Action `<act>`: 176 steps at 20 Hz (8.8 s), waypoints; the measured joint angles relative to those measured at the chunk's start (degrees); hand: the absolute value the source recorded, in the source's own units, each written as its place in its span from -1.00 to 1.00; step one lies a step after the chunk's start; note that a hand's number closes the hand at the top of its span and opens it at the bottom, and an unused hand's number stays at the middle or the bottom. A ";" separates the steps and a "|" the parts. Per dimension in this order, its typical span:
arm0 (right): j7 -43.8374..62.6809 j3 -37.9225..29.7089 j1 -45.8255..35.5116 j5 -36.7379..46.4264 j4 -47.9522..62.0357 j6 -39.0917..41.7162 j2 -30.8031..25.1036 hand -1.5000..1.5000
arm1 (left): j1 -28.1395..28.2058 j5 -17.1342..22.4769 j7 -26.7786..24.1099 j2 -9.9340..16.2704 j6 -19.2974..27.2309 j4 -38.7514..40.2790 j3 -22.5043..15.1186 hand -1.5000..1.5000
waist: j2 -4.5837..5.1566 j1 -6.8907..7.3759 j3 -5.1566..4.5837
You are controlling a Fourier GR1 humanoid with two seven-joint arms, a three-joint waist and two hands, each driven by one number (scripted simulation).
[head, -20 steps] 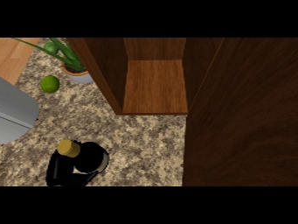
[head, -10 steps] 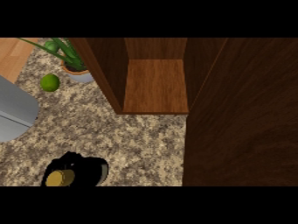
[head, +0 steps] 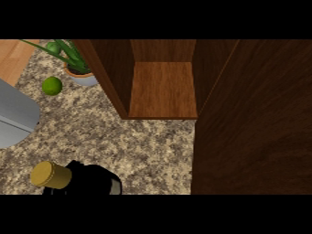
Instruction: Pick up the wine, place it into the cabinet and close the cabinet
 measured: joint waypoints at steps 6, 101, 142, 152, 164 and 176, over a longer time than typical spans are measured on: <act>1.03 0.07 0.45 -0.59 -1.00 0.00 -0.10 -1.00 | 2.80 0.06 8.42 -2.11 5.41 -14.05 -3.61 1.00 | 0.03 -0.14 -0.02; -5.68 -1.14 1.27 -1.94 5.41 4.27 0.34 -1.00 | -68.79 36.67 -5.63 -4.11 31.55 63.21 -19.06 1.00 | 0.89 -3.19 -0.12; -0.68 0.84 -0.46 1.59 1.57 0.28 0.91 -1.00 | -44.79 25.90 -2.45 6.19 38.11 16.01 -30.82 -1.00 | -0.57 1.44 -0.06; 1.87 1.49 -1.40 1.04 -0.76 0.26 0.07 1.00 | -28.36 20.78 7.84 17.36 47.53 -18.48 -33.91 -1.00 | -0.20 0.50 -0.04; 3.48 7.45 2.08 -1.19 -2.91 12.55 -7.82 1.00 | -12.47 16.75 8.40 25.95 50.66 -36.44 -30.42 -1.00 | -0.14 0.44 -0.06; 10.90 27.20 5.01 0.23 -4.20 9.73 -2.20 1.00 | 9.08 23.30 1.96 35.37 40.02 -46.91 -16.06 -1.00 | -0.23 0.73 -0.15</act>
